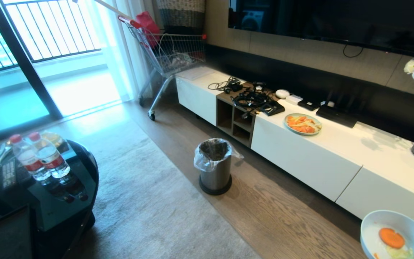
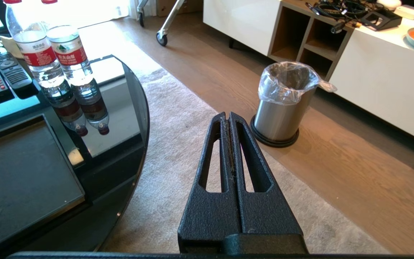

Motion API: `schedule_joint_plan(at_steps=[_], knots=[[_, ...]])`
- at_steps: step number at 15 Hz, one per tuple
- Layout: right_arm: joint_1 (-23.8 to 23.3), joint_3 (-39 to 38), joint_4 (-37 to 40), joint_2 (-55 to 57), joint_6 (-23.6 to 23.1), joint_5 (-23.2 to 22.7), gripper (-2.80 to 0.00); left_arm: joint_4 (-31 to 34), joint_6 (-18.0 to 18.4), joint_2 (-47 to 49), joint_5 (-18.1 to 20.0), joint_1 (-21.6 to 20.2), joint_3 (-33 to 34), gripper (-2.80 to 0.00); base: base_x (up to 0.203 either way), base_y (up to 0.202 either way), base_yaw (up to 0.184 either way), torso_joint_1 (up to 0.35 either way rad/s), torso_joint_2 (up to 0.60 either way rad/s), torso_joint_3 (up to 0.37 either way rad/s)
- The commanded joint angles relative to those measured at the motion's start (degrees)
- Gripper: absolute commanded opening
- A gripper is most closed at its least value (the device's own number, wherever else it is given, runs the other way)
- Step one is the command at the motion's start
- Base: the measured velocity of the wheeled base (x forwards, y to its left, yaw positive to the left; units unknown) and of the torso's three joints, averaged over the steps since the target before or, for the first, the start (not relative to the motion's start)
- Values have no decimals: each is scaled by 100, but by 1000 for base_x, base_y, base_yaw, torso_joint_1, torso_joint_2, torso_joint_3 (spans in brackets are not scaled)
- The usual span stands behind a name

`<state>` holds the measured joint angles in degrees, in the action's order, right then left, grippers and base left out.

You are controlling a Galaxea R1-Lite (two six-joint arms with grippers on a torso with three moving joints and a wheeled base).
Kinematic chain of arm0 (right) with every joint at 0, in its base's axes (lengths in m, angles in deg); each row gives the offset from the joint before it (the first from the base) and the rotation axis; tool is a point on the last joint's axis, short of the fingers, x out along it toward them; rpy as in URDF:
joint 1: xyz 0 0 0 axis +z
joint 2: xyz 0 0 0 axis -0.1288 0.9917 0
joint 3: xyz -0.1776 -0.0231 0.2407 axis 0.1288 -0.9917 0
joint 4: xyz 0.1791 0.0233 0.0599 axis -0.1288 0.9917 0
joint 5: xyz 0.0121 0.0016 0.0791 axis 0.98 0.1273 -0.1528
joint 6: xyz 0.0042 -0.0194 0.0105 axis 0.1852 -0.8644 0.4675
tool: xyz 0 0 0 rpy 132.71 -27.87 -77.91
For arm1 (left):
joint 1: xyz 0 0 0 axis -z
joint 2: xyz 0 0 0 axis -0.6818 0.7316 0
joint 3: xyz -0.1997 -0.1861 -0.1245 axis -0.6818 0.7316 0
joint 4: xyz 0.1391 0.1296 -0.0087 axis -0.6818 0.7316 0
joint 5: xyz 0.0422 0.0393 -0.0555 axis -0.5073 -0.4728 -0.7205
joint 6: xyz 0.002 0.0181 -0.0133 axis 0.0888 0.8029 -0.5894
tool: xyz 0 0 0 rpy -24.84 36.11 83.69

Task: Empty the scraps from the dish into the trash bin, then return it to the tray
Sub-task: Move the bowl over the trash can

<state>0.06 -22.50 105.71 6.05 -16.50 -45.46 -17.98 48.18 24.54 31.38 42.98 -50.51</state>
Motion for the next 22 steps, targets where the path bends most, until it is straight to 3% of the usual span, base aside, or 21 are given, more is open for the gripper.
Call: schedule_joint_plan(at_steps=[1,4,11,16,22], knots=[[1,-29,3,-82,-119,4,-280,-1,-6,-2,-2,0,0,-280,0,0,0,0,0,0],[1,-33,-6,-111,-154,-5,-280,-1,-6,-2,-2,0,0,-280,33,0,0,0,1,2],[4,-164,-58,-165,-23,-49,-280,-1,-6,-2,-2,0,0,-280,183,0,2,5,2,4],[10,-165,-67,-243,10,-480,-280,-1,-6,-2,-2,0,0,-280,187,0,2,2,3,2],[124,-146,-69,-278,-22,-480,-280,-1,-6,-2,-2,0,0,-280,181,0,0,2,2,2]])
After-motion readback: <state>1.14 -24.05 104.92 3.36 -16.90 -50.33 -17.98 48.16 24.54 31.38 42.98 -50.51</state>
